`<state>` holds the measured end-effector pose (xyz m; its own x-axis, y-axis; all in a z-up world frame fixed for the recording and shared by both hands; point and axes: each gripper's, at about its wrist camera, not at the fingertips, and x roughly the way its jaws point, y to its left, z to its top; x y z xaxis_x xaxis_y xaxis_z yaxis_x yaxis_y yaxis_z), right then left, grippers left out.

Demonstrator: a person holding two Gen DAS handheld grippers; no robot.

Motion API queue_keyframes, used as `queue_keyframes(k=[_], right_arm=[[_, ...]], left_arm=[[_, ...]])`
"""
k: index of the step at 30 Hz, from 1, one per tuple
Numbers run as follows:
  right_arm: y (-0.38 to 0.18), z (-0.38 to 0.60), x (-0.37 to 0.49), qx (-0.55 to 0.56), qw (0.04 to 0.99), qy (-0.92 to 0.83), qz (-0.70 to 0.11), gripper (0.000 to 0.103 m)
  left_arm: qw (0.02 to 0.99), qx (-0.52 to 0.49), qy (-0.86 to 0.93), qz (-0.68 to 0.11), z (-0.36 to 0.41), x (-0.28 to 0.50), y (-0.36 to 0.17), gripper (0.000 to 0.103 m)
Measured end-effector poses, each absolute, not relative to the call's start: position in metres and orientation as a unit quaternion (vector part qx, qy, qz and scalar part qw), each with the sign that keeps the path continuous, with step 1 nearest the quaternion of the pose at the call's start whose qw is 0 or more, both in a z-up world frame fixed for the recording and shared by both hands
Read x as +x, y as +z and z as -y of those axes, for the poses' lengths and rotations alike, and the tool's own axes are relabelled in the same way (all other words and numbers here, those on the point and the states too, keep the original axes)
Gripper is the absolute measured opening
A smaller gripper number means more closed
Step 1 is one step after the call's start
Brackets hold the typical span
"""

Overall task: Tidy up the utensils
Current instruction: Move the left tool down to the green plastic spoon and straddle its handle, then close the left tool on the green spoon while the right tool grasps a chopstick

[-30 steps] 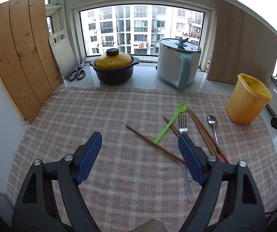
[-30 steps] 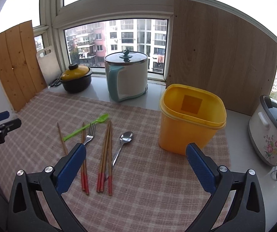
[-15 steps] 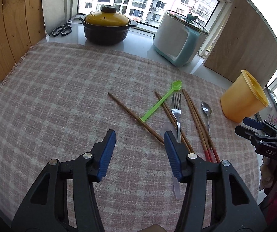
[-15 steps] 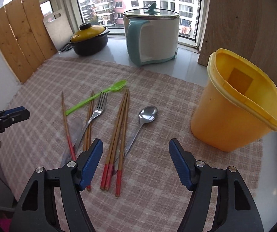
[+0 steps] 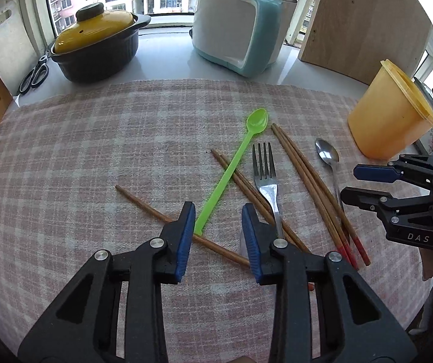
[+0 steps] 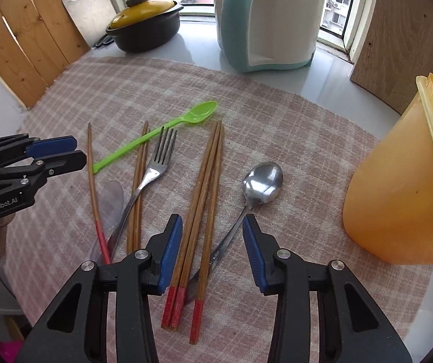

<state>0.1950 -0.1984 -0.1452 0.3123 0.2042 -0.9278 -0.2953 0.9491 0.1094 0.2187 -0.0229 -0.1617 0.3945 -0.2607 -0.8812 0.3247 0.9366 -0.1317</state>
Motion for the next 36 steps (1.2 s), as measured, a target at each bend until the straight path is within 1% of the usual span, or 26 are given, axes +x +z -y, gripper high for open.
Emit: queue_keyframes(k=[3,11,13,14,19,28,29,30,32,34,35,36], right_arm=[[-0.151,0.196,0.202,-0.051,0.801,0.155,-0.576,0.030],[-0.165,0.196,0.219,-0.051,0.782,0.157,-0.600,0.029],[-0.169,0.196,0.221,-0.045,0.777,0.160,-0.606,0.019],[-0.171,0.196,0.223,-0.043,0.775,0.161,-0.610,0.018],[-0.176,0.194,0.226,-0.040,0.771,0.160,-0.616,0.016],[-0.178,0.187,0.232,-0.051,0.767,0.156,-0.620,0.016],[-0.178,0.185,0.232,-0.054,0.767,0.156,-0.621,0.016],[-0.179,0.184,0.233,-0.056,0.766,0.156,-0.621,0.016],[-0.179,0.182,0.235,-0.059,0.765,0.156,-0.622,0.016],[-0.179,0.182,0.236,-0.059,0.766,0.155,-0.621,0.016],[-0.180,0.181,0.236,-0.059,0.767,0.154,-0.620,0.016],[-0.180,0.180,0.236,-0.058,0.769,0.151,-0.619,0.012]], left_arm=[[0.826,0.045,-0.183,-0.531,0.028,0.227,-0.171,0.032],[0.816,0.055,-0.196,-0.540,0.035,0.244,-0.183,0.032],[0.816,0.054,-0.195,-0.542,0.034,0.248,-0.185,0.032],[0.815,0.051,-0.196,-0.543,0.034,0.249,-0.186,0.032],[0.809,0.049,-0.204,-0.548,0.035,0.253,-0.192,0.032],[0.801,0.079,-0.210,-0.555,0.053,0.261,-0.199,0.032],[0.800,0.082,-0.209,-0.557,0.054,0.263,-0.201,0.031],[0.799,0.085,-0.208,-0.558,0.056,0.264,-0.202,0.026],[0.801,0.087,-0.205,-0.555,0.057,0.266,-0.203,0.022],[0.805,0.083,-0.197,-0.553,0.056,0.269,-0.203,0.011],[0.807,0.079,-0.193,-0.552,0.055,0.269,-0.203,0.009],[0.809,0.075,-0.192,-0.551,0.054,0.270,-0.204,0.008]])
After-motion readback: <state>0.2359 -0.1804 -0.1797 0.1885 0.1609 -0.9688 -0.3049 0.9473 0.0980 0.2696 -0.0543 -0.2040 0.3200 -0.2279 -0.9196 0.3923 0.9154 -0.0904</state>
